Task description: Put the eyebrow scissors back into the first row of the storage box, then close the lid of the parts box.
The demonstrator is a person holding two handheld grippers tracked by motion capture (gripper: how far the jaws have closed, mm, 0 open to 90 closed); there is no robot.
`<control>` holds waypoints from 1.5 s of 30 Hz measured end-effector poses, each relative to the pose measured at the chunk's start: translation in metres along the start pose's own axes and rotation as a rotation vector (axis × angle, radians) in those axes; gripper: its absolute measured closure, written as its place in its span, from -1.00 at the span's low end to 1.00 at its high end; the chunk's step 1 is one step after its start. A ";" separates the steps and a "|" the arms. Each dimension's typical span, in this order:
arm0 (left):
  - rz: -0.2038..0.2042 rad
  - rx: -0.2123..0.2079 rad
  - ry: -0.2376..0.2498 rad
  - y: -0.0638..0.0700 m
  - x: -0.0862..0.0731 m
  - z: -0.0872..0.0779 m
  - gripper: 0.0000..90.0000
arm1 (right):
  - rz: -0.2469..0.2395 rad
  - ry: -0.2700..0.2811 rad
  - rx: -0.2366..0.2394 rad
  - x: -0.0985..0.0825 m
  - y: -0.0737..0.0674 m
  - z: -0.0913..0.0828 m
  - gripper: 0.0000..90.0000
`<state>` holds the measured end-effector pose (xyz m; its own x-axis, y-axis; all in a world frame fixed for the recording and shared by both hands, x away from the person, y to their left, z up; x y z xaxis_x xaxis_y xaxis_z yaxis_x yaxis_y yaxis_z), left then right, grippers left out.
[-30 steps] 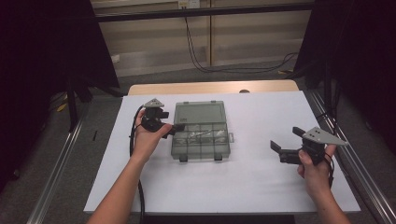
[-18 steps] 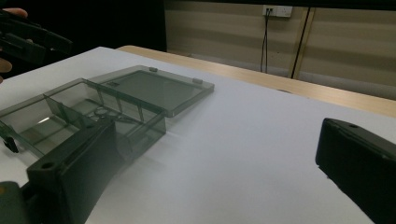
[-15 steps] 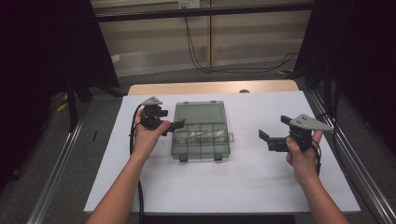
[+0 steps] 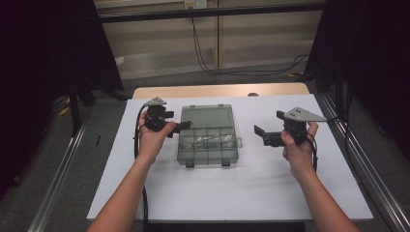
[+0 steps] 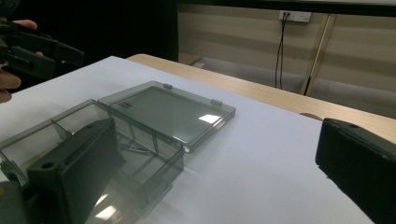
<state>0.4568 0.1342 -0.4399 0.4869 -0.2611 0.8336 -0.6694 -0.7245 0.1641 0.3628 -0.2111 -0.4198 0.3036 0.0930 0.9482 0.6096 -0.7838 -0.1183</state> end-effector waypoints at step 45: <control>-0.328 0.052 -0.057 -0.049 -0.012 0.051 -0.66 | 0.270 -0.166 0.157 -0.005 0.024 0.129 -0.65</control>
Point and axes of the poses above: each handheld gripper's, and its own axes: z roughly forward along the jaws, x roughly out of its top, y roughly to its right, the point moved 5 cm from there along z, roughly forward along the jaws, and after that the axes turned 9 degrees about x, right-handed, at the moved point
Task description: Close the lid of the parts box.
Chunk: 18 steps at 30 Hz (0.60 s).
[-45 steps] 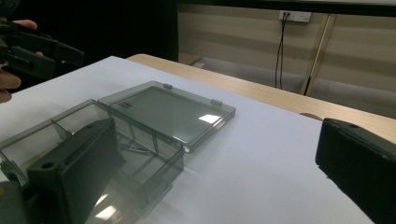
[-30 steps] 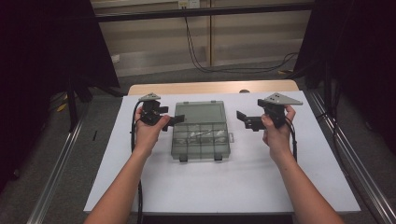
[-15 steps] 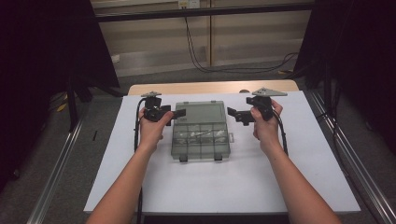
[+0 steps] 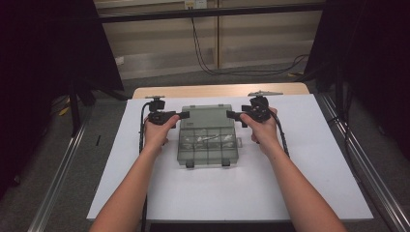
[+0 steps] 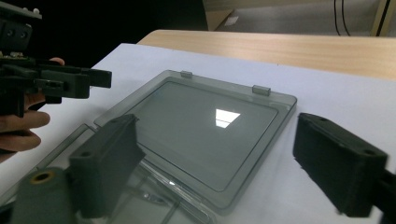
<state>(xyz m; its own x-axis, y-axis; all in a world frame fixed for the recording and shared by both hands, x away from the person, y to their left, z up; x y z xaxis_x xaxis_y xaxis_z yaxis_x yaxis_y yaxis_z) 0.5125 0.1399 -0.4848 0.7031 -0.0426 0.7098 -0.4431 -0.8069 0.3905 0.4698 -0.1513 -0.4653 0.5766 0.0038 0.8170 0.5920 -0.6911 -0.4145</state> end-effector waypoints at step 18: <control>-0.116 0.013 -0.079 -0.013 -0.013 0.020 -0.15 | 0.248 -0.104 -0.048 -0.018 0.030 0.039 -0.06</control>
Point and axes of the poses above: each handheld gripper's, and its own axes: z roughly forward along the jaws, x roughly out of its top, y roughly to its right, the point moved 5 cm from there along z, roughly forward along the jaws, and after that the axes turned 9 degrees about x, right-handed, at the moved point
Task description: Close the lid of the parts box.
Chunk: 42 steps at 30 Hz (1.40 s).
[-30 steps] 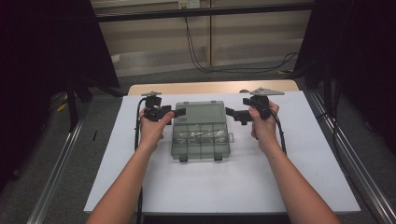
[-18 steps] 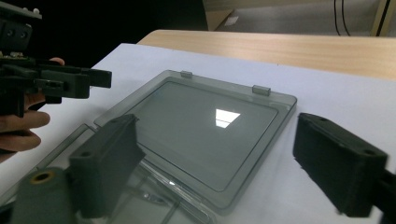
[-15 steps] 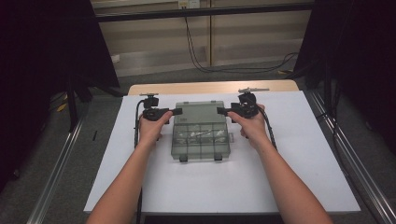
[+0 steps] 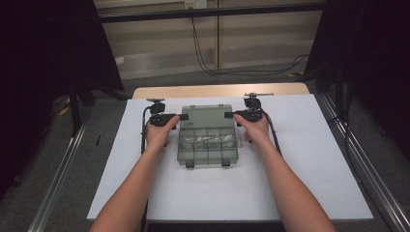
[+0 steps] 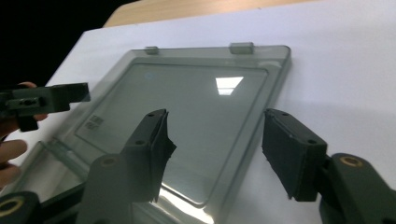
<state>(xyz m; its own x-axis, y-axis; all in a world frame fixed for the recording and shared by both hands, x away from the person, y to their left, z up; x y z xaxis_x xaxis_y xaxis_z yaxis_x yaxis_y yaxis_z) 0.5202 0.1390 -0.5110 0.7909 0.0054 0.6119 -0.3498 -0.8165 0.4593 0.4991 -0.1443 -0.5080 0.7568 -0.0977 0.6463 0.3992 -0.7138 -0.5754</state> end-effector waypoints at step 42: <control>0.115 -0.105 0.206 0.010 0.023 -0.036 0.56 | -0.315 0.091 0.032 0.000 -0.019 -0.031 0.88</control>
Point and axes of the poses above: each handheld gripper's, and its own axes: z roughly forward along the jaws, x roughly out of its top, y roughly to its right, the point moved 5 cm from there along z, roughly forward along the jaws, and after that the axes turned 9 degrees about x, right-handed, at the moved point
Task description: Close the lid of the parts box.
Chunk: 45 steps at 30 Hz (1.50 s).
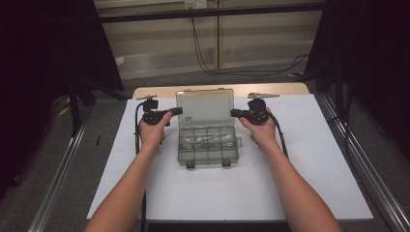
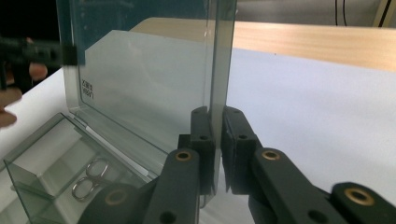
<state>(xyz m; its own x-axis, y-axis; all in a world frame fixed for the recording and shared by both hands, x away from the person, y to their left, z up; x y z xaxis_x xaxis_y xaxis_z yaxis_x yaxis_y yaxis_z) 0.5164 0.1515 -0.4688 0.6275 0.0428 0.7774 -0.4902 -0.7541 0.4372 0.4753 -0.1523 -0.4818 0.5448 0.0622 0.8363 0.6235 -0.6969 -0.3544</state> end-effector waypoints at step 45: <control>0.108 0.013 0.022 0.003 0.007 -0.008 0.73 | 0.007 0.003 -0.077 0.050 -0.001 -0.002 0.90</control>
<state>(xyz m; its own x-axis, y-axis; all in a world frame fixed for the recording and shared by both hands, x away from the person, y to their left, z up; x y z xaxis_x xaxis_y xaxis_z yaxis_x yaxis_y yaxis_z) 0.5146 0.1543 -0.4585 0.5578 -0.0253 0.8296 -0.5468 -0.7632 0.3443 0.5009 -0.1500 -0.4387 0.5475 0.0549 0.8350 0.5746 -0.7501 -0.3275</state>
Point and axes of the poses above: each handheld gripper's, and its own axes: z roughly forward along the jaws, x roughly out of its top, y roughly to its right, the point moved 5 cm from there along z, roughly forward along the jaws, and after that the axes turned 9 degrees about x, right-handed, at the moved point
